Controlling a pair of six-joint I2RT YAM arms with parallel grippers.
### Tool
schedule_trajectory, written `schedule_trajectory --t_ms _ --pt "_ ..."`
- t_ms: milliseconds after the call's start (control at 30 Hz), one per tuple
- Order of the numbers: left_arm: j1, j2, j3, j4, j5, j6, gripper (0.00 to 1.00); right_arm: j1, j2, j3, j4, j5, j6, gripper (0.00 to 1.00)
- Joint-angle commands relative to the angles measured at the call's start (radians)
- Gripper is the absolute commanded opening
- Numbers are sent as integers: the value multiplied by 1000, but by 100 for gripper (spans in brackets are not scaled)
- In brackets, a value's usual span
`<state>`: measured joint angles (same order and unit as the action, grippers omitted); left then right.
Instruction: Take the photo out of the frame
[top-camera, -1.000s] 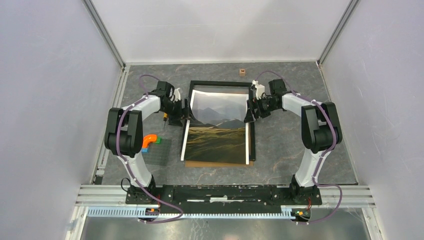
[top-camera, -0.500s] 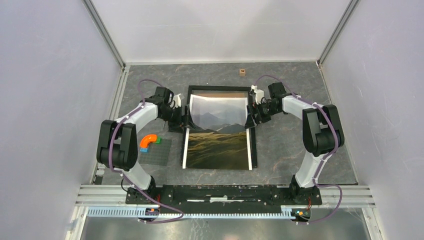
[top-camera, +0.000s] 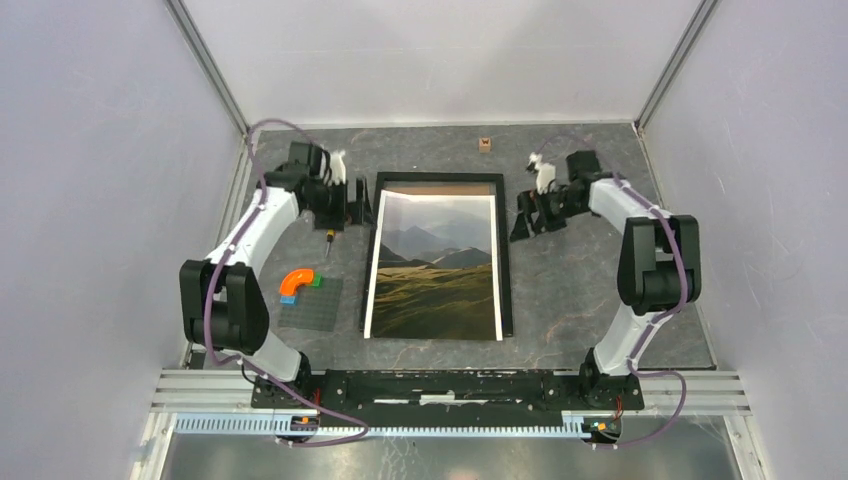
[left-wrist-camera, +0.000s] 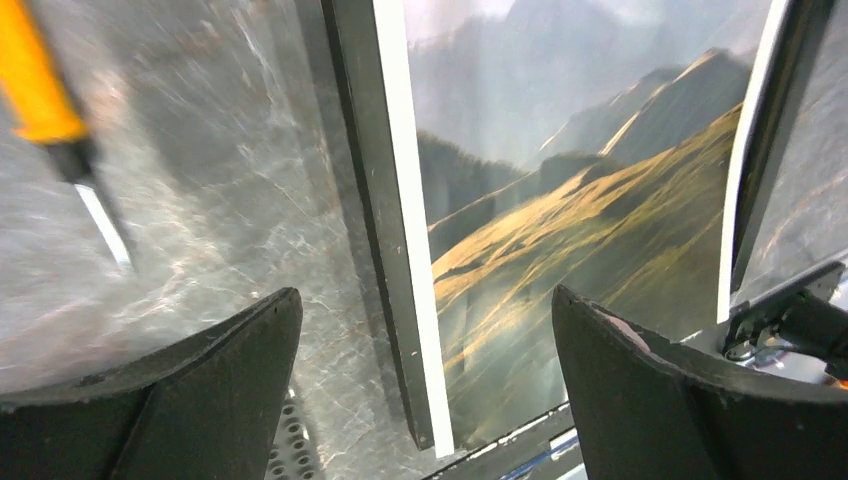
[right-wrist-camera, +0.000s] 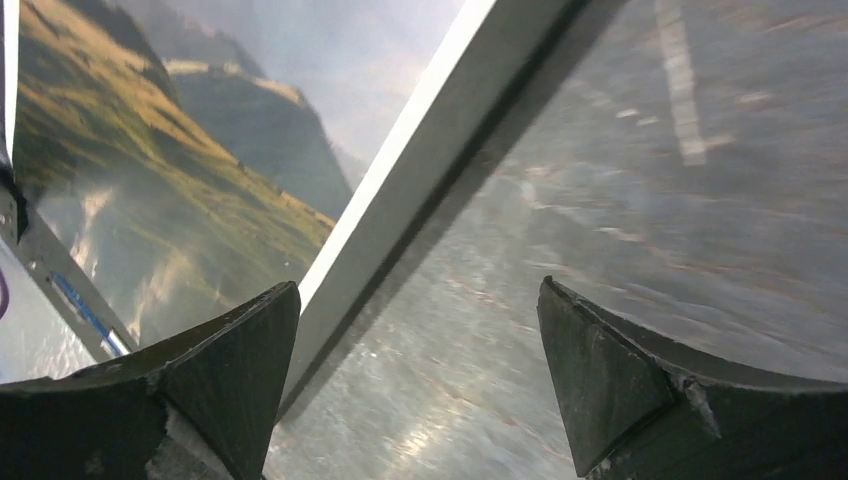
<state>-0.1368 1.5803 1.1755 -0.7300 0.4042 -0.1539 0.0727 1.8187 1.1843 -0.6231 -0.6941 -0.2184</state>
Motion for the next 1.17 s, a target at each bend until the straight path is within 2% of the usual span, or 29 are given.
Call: schedule_trajectory --t_ms 0,100,233,333,433,533,700,833,1133 --pt "24 -59 255 -95 -68 133 100 -65 -84 167 -97 4 -111 95" --pt "54 -25 420 -166 -109 150 100 -121 -112 254 -133 0 -145 97" --pt "132 98 715 -366 -108 152 100 -179 -176 319 -139 9 -174 98" --pt "233 143 803 -433 -44 175 100 -219 -213 315 -127 34 -180 98" --pt "279 127 736 -431 -98 247 100 -280 -222 267 -133 -4 -182 98" --pt "329 114 664 -449 -92 293 100 -325 -239 164 -121 -31 -185 98" --pt "360 40 461 -375 -81 244 100 -345 -307 -56 -15 3 -180 98" --pt "360 -30 329 -302 -58 192 100 -345 -352 -156 30 17 -153 98" --pt "360 -60 281 -273 -42 173 100 -345 -431 -252 102 11 -85 98"
